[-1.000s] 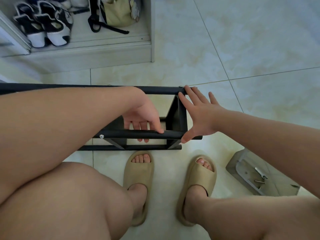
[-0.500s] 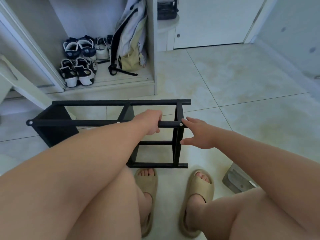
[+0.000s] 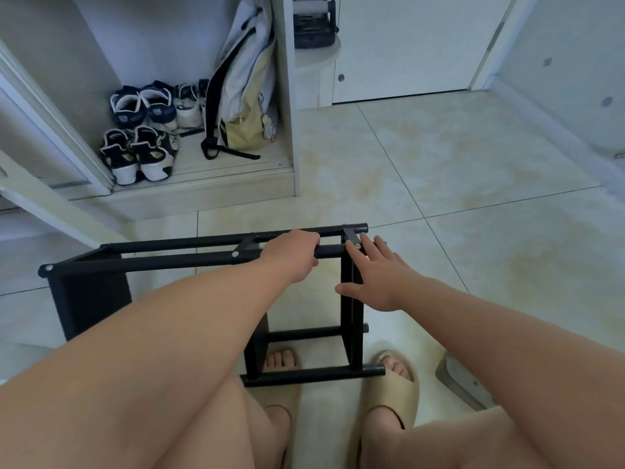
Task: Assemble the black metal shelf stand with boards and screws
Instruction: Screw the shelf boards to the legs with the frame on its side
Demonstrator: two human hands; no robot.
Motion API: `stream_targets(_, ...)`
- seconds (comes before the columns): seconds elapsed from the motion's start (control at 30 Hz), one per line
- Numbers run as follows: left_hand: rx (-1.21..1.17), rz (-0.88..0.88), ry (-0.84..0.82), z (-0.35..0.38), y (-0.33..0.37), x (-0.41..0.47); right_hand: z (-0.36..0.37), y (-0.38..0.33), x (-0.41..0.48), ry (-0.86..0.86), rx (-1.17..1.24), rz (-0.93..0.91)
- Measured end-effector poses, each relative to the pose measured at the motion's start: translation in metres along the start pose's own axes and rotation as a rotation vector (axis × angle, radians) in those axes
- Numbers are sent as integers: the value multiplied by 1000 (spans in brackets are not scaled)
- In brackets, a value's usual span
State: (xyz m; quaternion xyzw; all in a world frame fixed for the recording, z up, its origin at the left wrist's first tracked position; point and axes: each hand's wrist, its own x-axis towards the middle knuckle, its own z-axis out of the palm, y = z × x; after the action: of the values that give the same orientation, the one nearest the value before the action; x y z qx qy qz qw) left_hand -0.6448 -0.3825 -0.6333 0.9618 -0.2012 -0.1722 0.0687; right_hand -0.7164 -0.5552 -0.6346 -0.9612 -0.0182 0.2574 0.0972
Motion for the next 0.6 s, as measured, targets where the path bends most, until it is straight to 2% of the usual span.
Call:
stream_targets(0.1,13,-6,-15,13,-12,22,8,5,27,-11,35,-10)
stream_targets(0.4,28,-85,169,49,-49,113,20,16,138,152,183,-62)
stream_targets(0.6,10,-207,140,87,-81,182,43,34,222,133,180,-108)
